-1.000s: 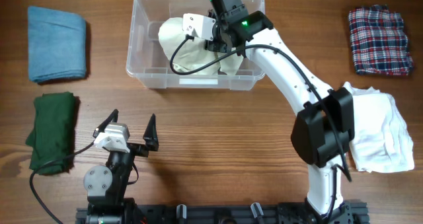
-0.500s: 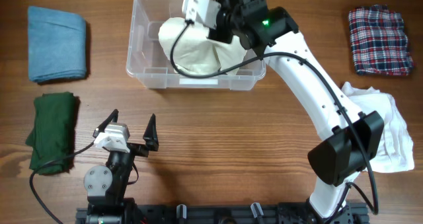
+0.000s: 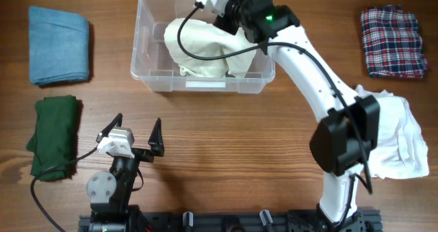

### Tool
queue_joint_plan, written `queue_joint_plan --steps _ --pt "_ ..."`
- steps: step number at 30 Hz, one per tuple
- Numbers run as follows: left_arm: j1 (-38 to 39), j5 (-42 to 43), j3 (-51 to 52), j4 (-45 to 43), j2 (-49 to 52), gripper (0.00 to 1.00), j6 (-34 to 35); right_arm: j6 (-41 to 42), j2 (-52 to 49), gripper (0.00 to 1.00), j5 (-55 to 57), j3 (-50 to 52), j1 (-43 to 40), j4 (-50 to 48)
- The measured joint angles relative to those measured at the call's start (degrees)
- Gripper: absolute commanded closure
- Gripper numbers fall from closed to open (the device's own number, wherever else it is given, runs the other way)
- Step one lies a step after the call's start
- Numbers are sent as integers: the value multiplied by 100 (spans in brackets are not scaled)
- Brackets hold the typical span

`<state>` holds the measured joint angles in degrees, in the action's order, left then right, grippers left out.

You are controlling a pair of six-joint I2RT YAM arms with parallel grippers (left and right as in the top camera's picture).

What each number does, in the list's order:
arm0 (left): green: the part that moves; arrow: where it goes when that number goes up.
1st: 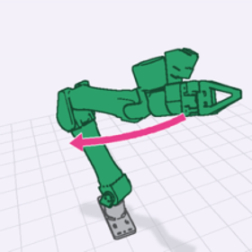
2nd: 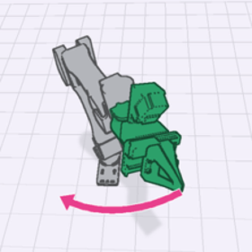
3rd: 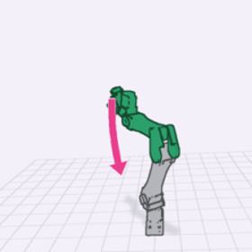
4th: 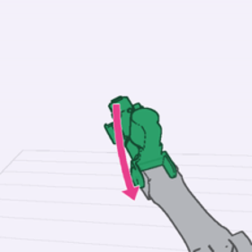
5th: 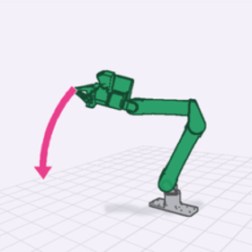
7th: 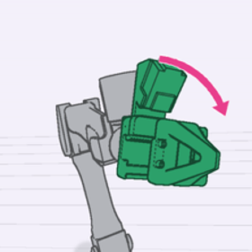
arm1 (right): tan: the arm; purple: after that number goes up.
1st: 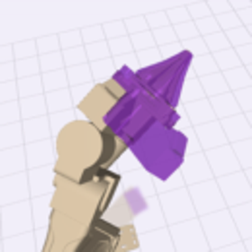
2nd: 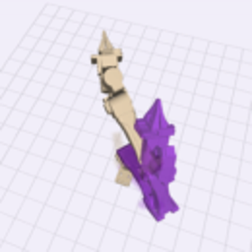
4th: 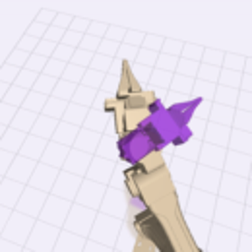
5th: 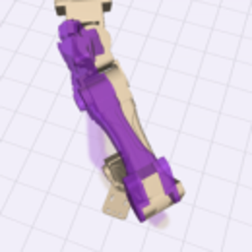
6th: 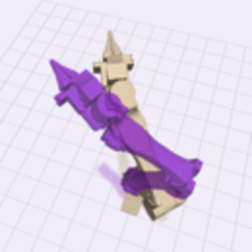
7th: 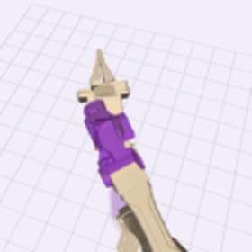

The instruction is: Pack container

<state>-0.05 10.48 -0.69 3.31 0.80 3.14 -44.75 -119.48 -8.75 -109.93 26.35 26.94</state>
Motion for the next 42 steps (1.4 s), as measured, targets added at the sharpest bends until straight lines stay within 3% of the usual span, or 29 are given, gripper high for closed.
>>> queue_joint_plan --steps 21,33,42 --pt "0 0 0 0 0 0 0 127 -87 96 -811 0 0 1788" --pt "0 0 0 0 0 0 0 125 -173 96 -612 0 -4 680" --pt "0 0 0 0 0 0 0 125 -586 96 -511 0 -107 575"
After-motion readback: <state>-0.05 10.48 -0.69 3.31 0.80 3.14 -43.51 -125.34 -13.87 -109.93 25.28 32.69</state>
